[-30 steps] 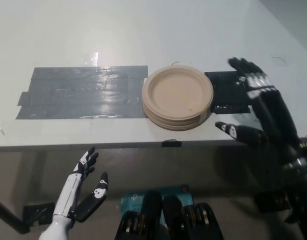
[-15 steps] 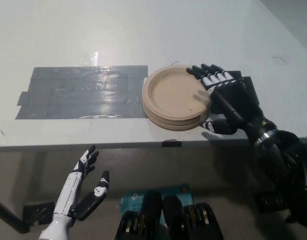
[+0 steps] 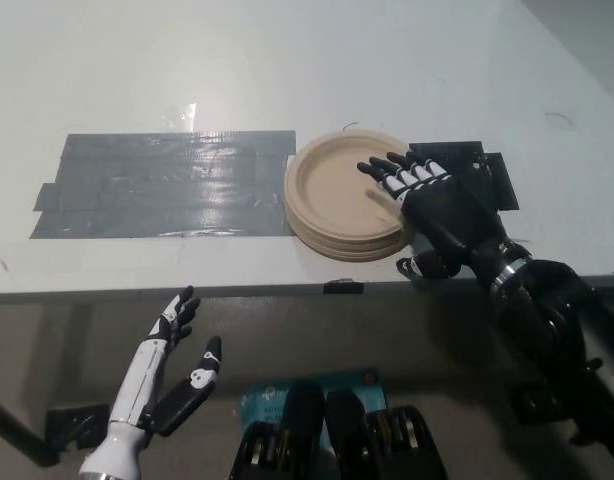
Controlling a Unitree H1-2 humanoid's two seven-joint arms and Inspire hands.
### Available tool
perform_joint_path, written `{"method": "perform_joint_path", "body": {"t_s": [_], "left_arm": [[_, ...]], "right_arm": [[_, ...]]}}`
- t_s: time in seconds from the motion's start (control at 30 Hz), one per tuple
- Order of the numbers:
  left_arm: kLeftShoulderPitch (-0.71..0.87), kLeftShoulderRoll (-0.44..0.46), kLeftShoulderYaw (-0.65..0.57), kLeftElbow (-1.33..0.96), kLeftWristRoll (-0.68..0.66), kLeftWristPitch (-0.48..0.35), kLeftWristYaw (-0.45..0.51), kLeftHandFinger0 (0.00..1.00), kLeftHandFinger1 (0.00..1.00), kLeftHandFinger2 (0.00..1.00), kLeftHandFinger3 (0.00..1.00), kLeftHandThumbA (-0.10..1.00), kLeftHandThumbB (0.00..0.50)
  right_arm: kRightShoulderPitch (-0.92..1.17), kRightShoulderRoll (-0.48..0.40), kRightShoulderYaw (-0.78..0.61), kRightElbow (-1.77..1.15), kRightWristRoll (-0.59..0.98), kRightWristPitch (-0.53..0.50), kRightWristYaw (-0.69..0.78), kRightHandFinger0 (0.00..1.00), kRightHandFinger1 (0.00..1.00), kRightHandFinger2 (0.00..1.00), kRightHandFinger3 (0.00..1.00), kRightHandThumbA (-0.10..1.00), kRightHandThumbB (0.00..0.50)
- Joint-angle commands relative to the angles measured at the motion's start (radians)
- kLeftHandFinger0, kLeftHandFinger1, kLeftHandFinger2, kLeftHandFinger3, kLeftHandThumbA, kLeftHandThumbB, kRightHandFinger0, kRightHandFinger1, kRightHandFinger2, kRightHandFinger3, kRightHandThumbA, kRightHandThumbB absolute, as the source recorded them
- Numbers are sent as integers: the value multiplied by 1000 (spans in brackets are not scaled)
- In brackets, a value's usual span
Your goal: A stack of plates is kept in the middle of the desk close to the robot and the robot grabs the stack with its right hand, picks it up and hands it to a person.
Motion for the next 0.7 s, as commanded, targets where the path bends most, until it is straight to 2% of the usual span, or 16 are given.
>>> {"method": "perform_joint_path", "body": {"t_s": [0.0, 0.1, 0.33, 0.67], "left_arm": [[-18, 3, 2, -28, 2, -4, -6, 1000, 1000, 1000, 1000, 540, 0], [-14, 1, 1, -37, 2, -3, -8, 1000, 1000, 1000, 1000, 507, 0], [-17, 2, 3, -36, 2, 0, -6, 1000, 1000, 1000, 1000, 513, 0], [-16, 1, 4, -38, 5, 3, -3, 1000, 1000, 1000, 1000, 491, 0]], "right_arm": [[-65, -17, 8, 5, -35, -3, -2, 1000, 1000, 1000, 1000, 946, 500], [-64, -10, 13, 21, -59, 4, -29, 1000, 1000, 1000, 1000, 944, 500], [-67, 9, 24, 53, -97, 17, -68, 1000, 1000, 1000, 1000, 905, 500], [-88, 29, 61, 134, -121, 0, -105, 1000, 1000, 1000, 1000, 921, 500]]}}
